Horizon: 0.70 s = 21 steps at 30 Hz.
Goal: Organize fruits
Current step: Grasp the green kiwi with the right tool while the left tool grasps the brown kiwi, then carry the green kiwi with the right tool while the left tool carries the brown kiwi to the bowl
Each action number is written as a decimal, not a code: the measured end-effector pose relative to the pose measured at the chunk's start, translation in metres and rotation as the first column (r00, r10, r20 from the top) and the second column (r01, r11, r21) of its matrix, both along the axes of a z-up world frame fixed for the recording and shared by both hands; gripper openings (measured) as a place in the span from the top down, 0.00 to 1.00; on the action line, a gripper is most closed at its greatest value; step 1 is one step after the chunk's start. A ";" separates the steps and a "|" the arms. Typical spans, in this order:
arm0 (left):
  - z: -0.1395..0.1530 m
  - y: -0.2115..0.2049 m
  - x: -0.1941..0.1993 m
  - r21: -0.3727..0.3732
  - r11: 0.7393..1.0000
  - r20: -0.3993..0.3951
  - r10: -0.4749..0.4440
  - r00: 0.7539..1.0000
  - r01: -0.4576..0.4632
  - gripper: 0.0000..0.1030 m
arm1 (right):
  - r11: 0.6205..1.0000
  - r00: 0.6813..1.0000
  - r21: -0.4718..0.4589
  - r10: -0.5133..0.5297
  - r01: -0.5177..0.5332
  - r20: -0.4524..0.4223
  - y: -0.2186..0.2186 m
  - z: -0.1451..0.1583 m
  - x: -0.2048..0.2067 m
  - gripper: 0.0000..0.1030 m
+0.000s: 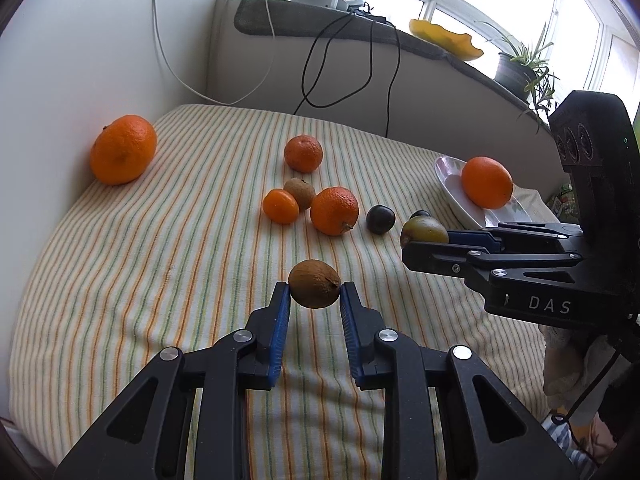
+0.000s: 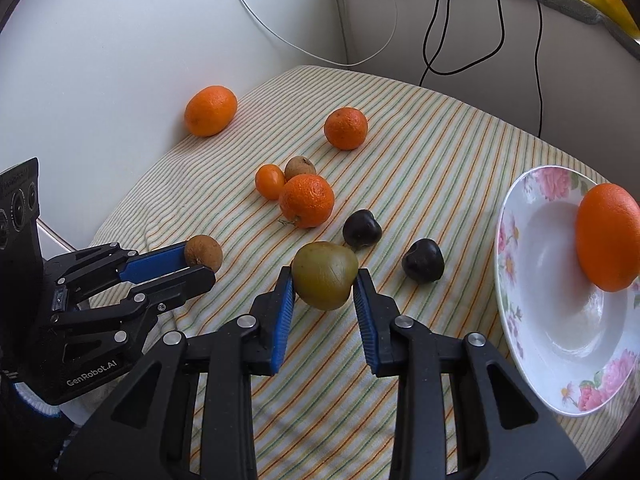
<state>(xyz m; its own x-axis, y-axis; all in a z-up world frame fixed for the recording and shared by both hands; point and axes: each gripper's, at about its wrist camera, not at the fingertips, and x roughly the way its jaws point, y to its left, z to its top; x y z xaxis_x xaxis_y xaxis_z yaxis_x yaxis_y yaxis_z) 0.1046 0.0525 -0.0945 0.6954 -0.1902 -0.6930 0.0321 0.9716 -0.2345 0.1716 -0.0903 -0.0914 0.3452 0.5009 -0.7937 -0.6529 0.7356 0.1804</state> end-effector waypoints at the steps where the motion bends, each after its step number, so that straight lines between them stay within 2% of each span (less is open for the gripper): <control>1: 0.001 -0.001 0.000 -0.002 1.000 0.003 -0.004 1.000 0.004 0.77 | 1.000 1.000 0.005 -0.002 0.002 0.008 -0.003 0.003 -0.003 0.70; 7: 0.012 -0.015 0.005 -0.009 0.999 0.022 -0.034 0.999 0.035 0.77 | 0.999 0.999 0.038 -0.028 0.026 0.043 -0.030 0.021 -0.012 0.70; 21: 0.032 -0.073 0.030 -0.022 0.987 0.067 -0.159 0.985 0.161 0.77 | 0.980 0.977 0.063 -0.195 0.190 0.090 -0.120 0.040 -0.004 0.70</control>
<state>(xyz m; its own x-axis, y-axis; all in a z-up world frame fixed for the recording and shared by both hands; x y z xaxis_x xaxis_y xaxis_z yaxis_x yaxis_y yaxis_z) 0.1345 -0.0208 -0.0621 0.6975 -0.3205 -0.6409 0.2026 0.9461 -0.2527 0.1672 -0.2104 -0.0509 0.5120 0.4588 -0.7262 -0.5158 0.8403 0.1672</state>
